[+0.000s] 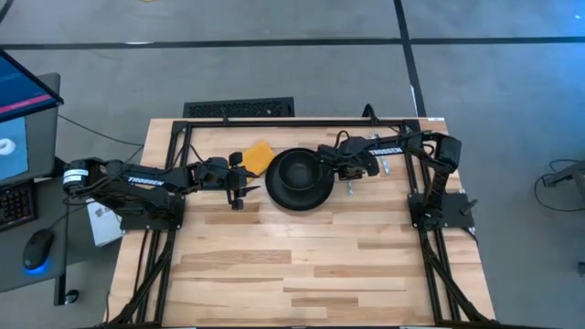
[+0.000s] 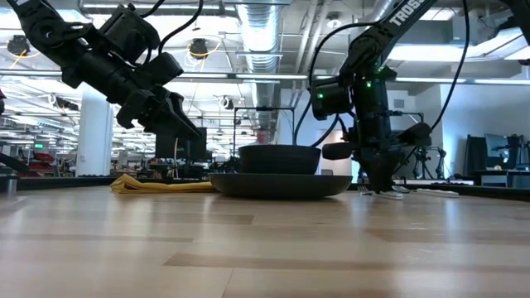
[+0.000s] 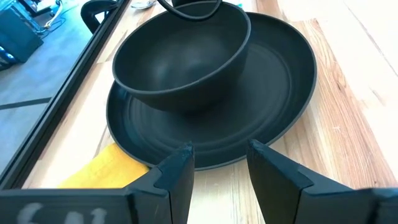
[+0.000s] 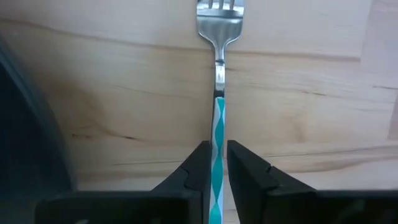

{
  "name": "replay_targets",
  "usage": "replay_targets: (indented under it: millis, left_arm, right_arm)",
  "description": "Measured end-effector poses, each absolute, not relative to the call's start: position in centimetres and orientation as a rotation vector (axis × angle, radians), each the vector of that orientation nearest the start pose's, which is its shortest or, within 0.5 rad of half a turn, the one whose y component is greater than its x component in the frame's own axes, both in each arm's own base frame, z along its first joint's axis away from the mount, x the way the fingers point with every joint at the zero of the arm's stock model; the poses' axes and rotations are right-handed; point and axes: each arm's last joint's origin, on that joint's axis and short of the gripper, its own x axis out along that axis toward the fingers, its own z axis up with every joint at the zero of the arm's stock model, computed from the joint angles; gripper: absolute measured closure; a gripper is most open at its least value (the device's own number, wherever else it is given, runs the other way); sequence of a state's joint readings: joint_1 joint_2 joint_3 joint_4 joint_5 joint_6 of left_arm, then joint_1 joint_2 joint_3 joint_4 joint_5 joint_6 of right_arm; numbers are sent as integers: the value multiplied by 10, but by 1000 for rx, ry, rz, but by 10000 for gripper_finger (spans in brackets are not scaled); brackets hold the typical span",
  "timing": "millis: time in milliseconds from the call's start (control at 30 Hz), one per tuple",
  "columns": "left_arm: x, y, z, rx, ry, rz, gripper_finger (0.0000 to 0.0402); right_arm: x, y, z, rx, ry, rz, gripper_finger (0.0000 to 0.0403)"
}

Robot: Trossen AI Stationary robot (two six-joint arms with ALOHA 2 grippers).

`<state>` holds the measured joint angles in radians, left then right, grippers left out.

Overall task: Set table place
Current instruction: Put the fork to the right of the black plate, then put the spoon into the black bowl

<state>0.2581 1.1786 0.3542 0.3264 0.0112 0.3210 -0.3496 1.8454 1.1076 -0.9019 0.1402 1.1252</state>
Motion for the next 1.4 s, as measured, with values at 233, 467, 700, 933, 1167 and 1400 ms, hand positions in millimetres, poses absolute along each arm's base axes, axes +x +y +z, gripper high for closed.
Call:
replay_targets:
  millis: [233,467,700,933,1167,1400]
  left_arm:
    - [207,54,162,246,528,160,262]
    - [207,54,162,246,528,160,262]
    - [207,54,162,245,528,160,262]
    - [208,54,162,258,528,157,262]
    - [208,55,163,289,526,174,262]
    - [207,56,163,295,535,205,262]
  right_arm:
    - [286,-109,141,1001,1269,-1268,300]
    - [283,-107,161,1019,1204,-1237,276]
    - [267,-103,207,979,1093,-1155,265]
    - [235,-103,244,775,1102,-1108,272]
    - [211,-119,248,773,1164,-1248,284]
    - [205,-139,230,785,1295,-1303,284]
